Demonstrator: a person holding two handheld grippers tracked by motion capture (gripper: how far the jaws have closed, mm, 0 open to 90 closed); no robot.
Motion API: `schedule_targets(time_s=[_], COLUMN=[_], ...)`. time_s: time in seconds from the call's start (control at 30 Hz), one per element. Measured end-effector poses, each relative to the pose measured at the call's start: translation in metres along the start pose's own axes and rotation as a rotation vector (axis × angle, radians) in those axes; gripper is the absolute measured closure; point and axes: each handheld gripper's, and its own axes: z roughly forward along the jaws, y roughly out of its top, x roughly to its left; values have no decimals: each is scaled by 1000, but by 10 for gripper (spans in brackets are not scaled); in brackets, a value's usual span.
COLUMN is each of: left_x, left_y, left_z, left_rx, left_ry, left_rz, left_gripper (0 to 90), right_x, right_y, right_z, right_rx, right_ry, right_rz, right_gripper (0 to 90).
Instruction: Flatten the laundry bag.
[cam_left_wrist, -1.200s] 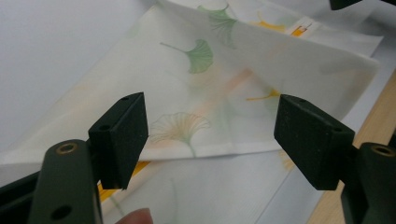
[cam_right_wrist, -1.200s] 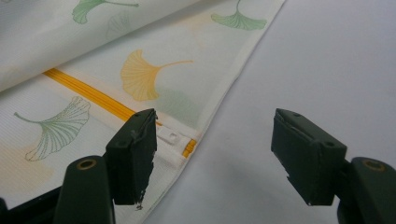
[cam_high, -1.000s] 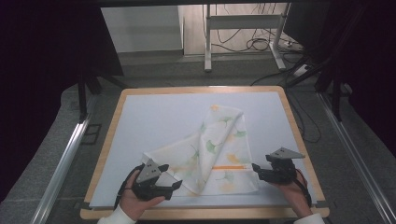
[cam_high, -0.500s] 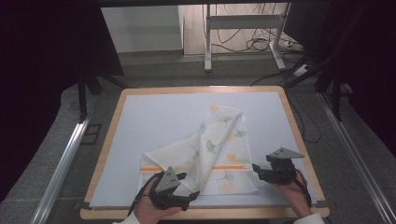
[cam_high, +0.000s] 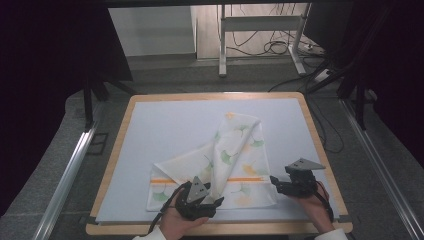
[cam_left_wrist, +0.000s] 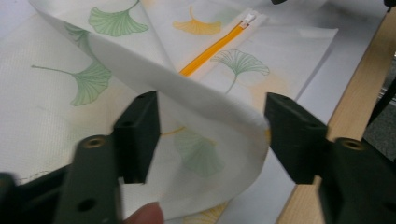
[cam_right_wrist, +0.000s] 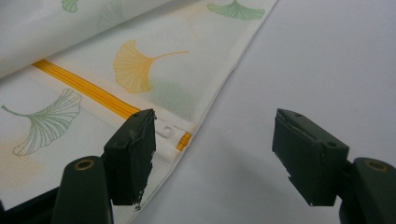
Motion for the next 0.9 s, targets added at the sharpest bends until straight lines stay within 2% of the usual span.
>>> schedule_targets(time_s=[0.17,0.2,0.27,0.33,0.4,0.9], left_x=[6,7,9,10,11,22], left_y=[-1,-1,-1,-1,-1,1], left_z=[-2,-2,-2,-2,-3,-9], left_rx=[-9,-7,-3,3,7,0], left_ry=[11,3,-15,-42,-50,-43], left_rz=[-17,-19,-19,-13,-8,-29], left_gripper=[678,678,800,817,857,881], right_x=[0,0,1,2,2,7], right_y=[0,0,1,1,1,3], right_z=[0,0,-1,-1,-2,-3], right_rx=[-1,-1,-10,-14,-19,-35], right_ry=[-2,-3,-4,-4,-2,23], right_rz=[-2,-2,-1,-2,-9,-26], right_gripper=[303,303,304,305,306,313])
